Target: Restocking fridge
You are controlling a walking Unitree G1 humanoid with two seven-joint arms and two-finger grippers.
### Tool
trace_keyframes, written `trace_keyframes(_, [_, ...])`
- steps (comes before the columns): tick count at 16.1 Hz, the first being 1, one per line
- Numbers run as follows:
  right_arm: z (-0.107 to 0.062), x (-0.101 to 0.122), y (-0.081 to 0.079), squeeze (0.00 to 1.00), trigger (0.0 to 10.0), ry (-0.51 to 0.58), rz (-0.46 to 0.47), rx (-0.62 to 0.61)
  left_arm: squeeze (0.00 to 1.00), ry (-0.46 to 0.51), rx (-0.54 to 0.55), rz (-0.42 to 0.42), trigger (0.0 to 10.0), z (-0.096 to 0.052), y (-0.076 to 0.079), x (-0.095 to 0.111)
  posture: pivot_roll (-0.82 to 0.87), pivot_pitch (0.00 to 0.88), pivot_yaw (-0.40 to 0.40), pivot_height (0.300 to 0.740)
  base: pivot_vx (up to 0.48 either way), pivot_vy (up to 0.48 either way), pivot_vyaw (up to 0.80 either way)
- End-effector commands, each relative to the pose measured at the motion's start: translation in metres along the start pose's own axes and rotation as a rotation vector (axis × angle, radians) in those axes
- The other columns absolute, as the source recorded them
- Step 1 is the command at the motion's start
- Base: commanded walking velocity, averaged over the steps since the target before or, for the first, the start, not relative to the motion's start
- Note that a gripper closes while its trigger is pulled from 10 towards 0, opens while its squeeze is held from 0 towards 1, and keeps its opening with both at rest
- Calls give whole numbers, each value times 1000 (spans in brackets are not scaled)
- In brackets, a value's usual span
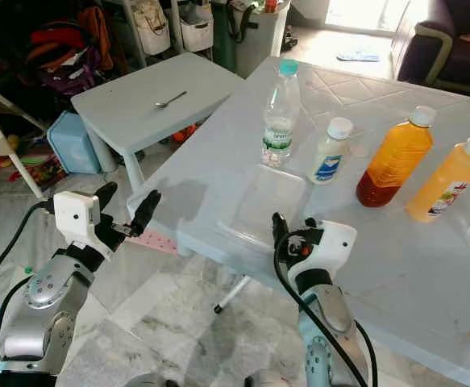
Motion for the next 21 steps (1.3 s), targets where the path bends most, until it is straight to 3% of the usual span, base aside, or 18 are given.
trace_keyframes(1, [2,7,-4,0,10000,20,2,16,0,8,-2,16,10000,2,0,3,-17,39,31,740,0,0,0])
trace_keyframes(8, [0,13,-17,0,10000,35,100,109,0,15,-16,30,10000,6,0,6,-24,40,34,740,0,0,0])
trace_keyframes(12, [1,5,-21,0,10000,-9,159,137,0,14,-22,30,10000,6,3,5,-22,39,31,740,0,0,0])
trace_keyframes(13, [0,-3,-19,0,3686,-50,187,135,0,12,-26,28,10000,6,4,5,-21,39,30,740,0,0,0])
trace_keyframes(14, [-1,-9,-19,0,510,-77,183,141,0,11,-29,27,10000,6,5,4,-21,42,28,740,0,0,0])
trace_keyframes(15, [-2,-15,-18,0,706,-101,190,141,0,10,-31,28,10000,6,5,4,-19,45,26,740,0,0,0])
trace_keyframes(16, [-3,-18,-18,0,0,-111,191,141,0,9,-31,27,10000,5,5,4,-19,48,24,740,0,0,0])
trace_keyframes(21, [-3,-19,-16,0,0,-119,204,125,0,4,-30,22,10000,2,7,2,-18,64,25,740,0,0,0])
Point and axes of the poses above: a point about 5 cm out from each wrist's last joint towards the gripper, its own z axis pointing out of the wrist towards the gripper, its own x axis along the axis of the wrist's last joint, y = z × x, the point moved 6 cm from there along z, pointing out of the wrist towards the gripper, and after that the axes turned 4 degrees about -z, right-handed, at the moved point
